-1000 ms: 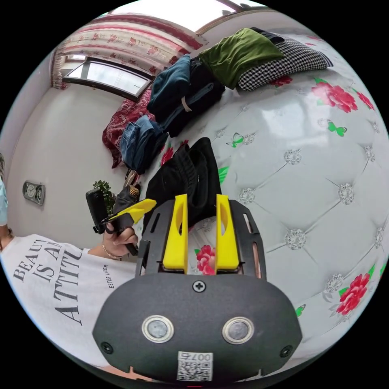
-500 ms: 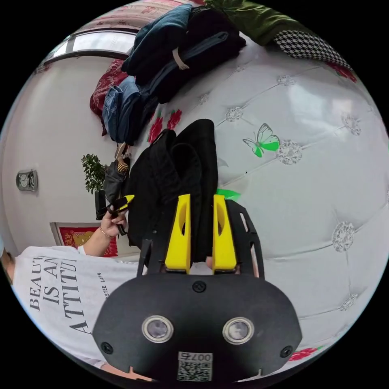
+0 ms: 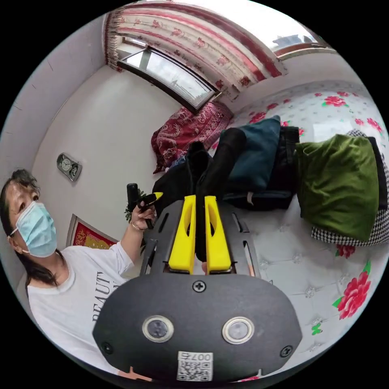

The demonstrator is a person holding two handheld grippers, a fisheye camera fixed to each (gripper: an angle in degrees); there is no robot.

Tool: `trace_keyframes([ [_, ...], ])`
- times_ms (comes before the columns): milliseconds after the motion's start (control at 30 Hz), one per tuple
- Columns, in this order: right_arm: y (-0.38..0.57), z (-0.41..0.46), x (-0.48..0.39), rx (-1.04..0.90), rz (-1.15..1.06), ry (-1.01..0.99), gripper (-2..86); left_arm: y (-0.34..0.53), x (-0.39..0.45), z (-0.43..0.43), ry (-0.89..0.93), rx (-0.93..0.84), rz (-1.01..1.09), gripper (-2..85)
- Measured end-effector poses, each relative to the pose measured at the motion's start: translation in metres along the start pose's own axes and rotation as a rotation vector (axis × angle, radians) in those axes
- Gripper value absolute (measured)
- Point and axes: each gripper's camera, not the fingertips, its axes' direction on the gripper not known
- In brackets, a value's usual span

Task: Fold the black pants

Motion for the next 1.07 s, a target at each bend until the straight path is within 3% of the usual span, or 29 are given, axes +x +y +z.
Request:
trace_keyframes([
  [67, -0.04, 0.004, -0.002, 0.09, 0.009, 0.096, 1.3, -0.042, -0.016, 0.014, -0.102, 0.067, 0.013, 5.6],
  [133, -0.063, 0.024, 0.004, 0.111, 0.049, 0.253, 1.1, -0.059, -0.051, 0.038, -0.294, 0.081, -0.142, 7.6],
  [267, -0.014, 0.061, 0.007, -0.005, 0.027, 0.366, 0.6, 0.003, -0.057, 0.074, -0.41, 0.038, -0.144, 8.0],
  [433, 0.198, 0.098, 0.032, -0.451, 0.136, 0.575, 0.0, 0.194, -0.042, 0.15, -0.594, -0.411, -0.028, 3.5],
  [533, 0.302, 0.073, 0.007, -0.629, 0.196, 0.691, -0.2, 0.287, -0.006, 0.164, -0.529, -0.58, 0.036, 1.2],
  [733, 0.394, 0.055, -0.051, -0.825, 0.155, 0.818, -0.2, 0.394, 0.062, 0.211, -0.461, -0.84, 0.193, 0.2],
  [900, 0.406, 0.059, -0.084, -0.737, -0.006, 0.959, -0.1, 0.429, 0.088, 0.255, -0.504, -0.904, 0.237, 2.6],
  [1067, 0.398, 0.012, -0.078, -0.613, 0.083, 0.765, 0.9, 0.441, 0.097, 0.275, -0.631, -0.885, 0.224, 3.5],
])
